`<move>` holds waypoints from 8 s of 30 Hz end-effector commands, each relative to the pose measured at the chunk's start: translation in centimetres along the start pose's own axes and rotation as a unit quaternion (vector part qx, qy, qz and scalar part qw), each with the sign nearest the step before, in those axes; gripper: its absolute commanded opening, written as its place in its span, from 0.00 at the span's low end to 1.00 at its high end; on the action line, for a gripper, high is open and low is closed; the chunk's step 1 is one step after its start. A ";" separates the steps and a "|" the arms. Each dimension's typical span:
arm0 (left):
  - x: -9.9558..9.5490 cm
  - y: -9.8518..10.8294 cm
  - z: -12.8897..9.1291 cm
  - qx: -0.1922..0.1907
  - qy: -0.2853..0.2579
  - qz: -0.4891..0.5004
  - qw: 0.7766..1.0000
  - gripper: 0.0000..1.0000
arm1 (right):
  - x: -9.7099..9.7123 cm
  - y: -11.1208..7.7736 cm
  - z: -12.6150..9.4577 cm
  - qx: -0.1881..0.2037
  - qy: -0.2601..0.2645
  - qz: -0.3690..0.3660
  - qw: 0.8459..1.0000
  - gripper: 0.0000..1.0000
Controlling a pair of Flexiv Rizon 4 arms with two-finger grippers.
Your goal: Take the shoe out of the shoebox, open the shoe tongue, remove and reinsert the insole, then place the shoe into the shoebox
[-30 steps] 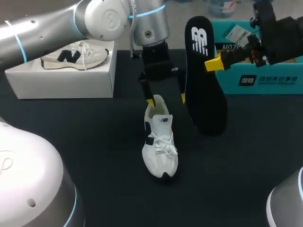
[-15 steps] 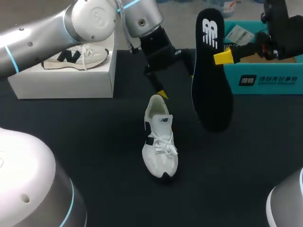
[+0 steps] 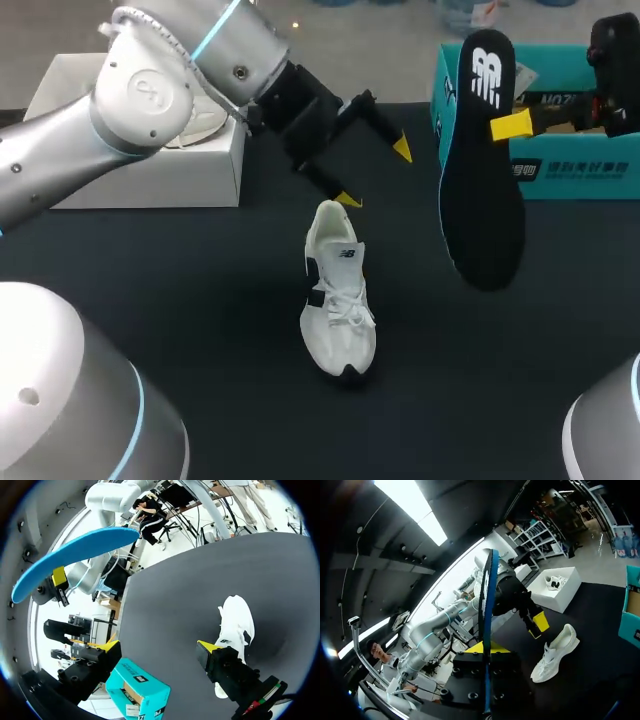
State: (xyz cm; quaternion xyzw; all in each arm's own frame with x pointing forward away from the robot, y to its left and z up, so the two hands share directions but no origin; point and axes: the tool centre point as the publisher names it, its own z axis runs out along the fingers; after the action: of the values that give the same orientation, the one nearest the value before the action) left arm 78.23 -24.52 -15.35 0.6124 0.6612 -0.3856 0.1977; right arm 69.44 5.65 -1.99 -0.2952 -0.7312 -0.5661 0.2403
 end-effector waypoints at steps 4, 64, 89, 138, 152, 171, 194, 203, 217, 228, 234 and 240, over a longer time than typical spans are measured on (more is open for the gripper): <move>-0.3 -1.6 -1.5 0.005 -0.142 0.034 0.989 1.00 | -1.4 1.4 -0.3 -0.025 0.017 0.030 0.999 0.00; -9.3 -4.0 -1.1 -0.117 -0.321 0.221 0.913 0.46 | -9.8 5.5 3.4 0.013 0.077 0.218 0.973 0.00; -7.9 -2.1 -1.4 -0.095 -0.326 0.165 0.926 0.00 | -7.8 4.6 1.2 -0.075 0.056 0.181 0.979 1.00; -6.2 -2.7 -5.2 -0.073 -0.347 0.130 0.926 0.00 | -7.1 -3.5 -2.4 -0.065 0.043 0.300 0.951 1.00; -6.2 -2.7 -4.9 -0.071 -0.337 0.125 0.931 0.00 | -7.3 -3.5 -2.5 -0.070 0.040 0.303 0.950 1.00; -7.6 -5.4 -8.0 0.168 -0.333 -0.594 0.713 0.00 | -7.3 -3.5 -2.5 -0.070 0.040 0.303 0.950 1.00; -6.4 -4.2 -6.8 0.247 -0.247 -0.730 0.587 0.00 | -7.3 -3.5 -2.5 -0.070 0.040 0.303 0.950 1.00; -6.6 -2.1 -5.9 0.396 -0.050 -0.891 0.215 0.00 | -7.3 -3.5 -2.5 -0.070 0.040 0.303 0.950 1.00; -6.4 -1.1 -5.3 0.456 0.006 -0.887 0.070 0.00 | -7.3 -3.5 -2.5 -0.070 0.040 0.303 0.950 1.00; -6.4 -1.1 -5.3 0.456 0.006 -0.887 0.070 0.00 | -7.3 -3.5 -2.5 -0.070 0.040 0.303 0.950 1.00; -6.1 -1.1 -4.8 0.460 0.020 -0.884 0.081 0.00 | -7.3 -3.5 -2.5 -0.070 0.040 0.303 0.950 1.00; -5.6 -1.3 -4.1 0.450 0.023 -0.888 0.095 0.00 | -7.3 -3.5 -2.5 -0.070 0.040 0.303 0.950 1.00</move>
State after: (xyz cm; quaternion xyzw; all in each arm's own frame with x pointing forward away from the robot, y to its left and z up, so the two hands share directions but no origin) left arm 78.56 -24.89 -7.97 -0.3373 0.5563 -0.6105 -0.4517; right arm 72.19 1.32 -8.80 -0.4949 -0.5557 -0.5283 0.4088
